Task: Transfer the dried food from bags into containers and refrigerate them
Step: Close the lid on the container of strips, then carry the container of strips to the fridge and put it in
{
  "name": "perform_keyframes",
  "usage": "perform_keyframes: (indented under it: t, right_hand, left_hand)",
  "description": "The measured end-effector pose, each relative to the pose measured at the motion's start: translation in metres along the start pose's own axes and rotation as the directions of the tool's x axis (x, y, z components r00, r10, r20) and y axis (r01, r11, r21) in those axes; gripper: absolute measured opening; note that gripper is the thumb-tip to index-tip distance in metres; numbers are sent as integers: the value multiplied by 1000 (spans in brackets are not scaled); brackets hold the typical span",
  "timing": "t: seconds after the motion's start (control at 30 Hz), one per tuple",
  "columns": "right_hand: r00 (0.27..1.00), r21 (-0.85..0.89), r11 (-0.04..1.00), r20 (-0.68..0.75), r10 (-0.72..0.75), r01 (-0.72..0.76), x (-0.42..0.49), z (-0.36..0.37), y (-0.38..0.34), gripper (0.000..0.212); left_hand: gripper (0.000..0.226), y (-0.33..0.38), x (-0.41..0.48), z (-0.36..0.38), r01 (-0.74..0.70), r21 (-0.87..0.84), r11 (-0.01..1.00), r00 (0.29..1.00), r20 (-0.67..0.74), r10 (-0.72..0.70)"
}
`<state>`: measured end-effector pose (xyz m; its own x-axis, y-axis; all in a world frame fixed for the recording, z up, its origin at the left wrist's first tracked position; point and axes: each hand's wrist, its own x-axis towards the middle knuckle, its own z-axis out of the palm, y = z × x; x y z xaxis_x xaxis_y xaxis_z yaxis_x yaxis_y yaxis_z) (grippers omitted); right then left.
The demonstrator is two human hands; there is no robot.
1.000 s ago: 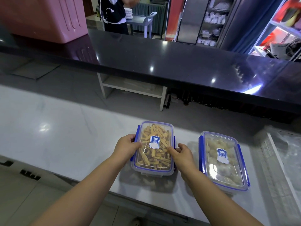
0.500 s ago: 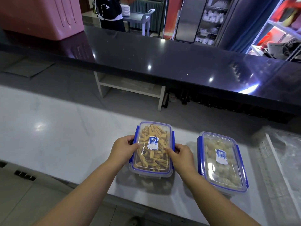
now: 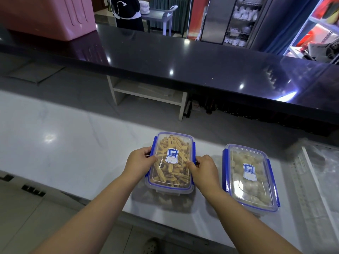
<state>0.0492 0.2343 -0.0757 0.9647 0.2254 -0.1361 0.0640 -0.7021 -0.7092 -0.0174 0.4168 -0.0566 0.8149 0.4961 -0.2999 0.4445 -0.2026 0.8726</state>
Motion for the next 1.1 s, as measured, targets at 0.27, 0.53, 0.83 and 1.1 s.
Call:
perform_keyframes:
  t: [0.27, 0.53, 0.83, 1.1]
  right_hand:
    - [1000, 71, 997, 6, -23, 23, -6, -1, 2, 20]
    - [988, 323, 942, 143, 50, -95, -33, -4, 3, 36]
    - [968, 229, 947, 163, 191, -226, -56, -6, 7, 39]
    - [963, 423, 875, -22, 270, -236, -77, 2, -24, 17]
  left_hand:
    - [30, 3, -5, 4, 23, -1, 1000, 999, -22, -23]
    - [45, -1, -12, 0, 91, 10, 996, 995, 28, -92]
    - [36, -18, -21, 1, 74, 34, 997, 992, 98, -77]
    - [29, -5, -12, -18, -40, -15, 999, 976, 216, 43]
